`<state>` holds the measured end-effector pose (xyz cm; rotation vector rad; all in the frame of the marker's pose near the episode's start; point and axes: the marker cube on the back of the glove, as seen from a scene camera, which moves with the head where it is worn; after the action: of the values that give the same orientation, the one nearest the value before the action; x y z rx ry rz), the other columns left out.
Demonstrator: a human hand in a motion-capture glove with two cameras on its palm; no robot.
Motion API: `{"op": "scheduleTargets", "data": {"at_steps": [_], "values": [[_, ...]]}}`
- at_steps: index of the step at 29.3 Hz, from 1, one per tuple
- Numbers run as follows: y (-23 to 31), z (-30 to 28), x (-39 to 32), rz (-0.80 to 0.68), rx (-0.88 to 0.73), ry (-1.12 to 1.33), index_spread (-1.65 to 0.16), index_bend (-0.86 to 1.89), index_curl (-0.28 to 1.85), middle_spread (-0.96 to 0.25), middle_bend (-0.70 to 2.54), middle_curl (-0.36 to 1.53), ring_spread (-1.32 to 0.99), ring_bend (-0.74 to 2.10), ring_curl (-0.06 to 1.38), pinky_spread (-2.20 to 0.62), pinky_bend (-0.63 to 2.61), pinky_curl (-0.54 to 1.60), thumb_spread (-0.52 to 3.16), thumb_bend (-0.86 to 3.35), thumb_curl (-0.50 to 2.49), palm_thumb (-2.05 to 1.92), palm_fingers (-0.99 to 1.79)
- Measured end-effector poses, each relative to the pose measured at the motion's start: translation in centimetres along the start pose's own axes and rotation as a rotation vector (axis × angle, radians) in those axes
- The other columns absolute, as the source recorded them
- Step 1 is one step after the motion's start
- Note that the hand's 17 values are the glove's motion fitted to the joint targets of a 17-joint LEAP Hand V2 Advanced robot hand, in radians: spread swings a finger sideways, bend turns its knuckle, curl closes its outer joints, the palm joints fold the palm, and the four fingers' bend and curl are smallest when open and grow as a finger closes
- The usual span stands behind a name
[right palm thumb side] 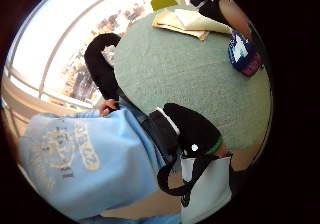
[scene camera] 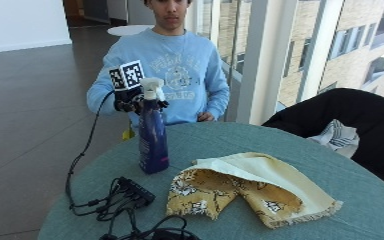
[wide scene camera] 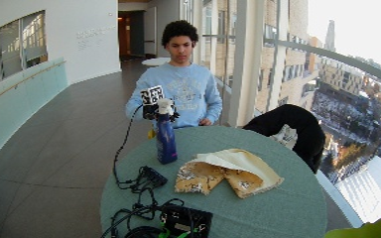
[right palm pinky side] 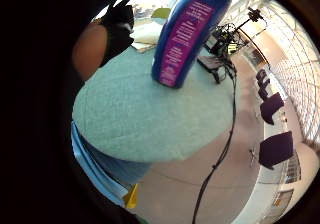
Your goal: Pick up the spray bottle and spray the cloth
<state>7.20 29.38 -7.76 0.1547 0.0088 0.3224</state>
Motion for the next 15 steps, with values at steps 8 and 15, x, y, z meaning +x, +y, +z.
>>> {"op": "scheduleTargets", "data": {"at_steps": [8, 15], "values": [[0.3, -0.7, 3.6, 0.131, 0.076, -0.243, -0.41, 0.15, 0.29, -0.09, 0.19, 0.35, -0.04, 0.22, 0.28, 0.18, 0.21, 0.33, 1.10, -0.02, 0.24, 0.53, 0.61], [-0.9, -1.0, 6.4, 0.258, 0.173, -0.510, -0.41, 0.14, 0.29, -0.08, 0.19, 0.35, -0.03, 0.24, 0.29, 0.18, 0.22, 0.34, 1.09, -0.01, 0.26, 0.56, 0.60]]}}
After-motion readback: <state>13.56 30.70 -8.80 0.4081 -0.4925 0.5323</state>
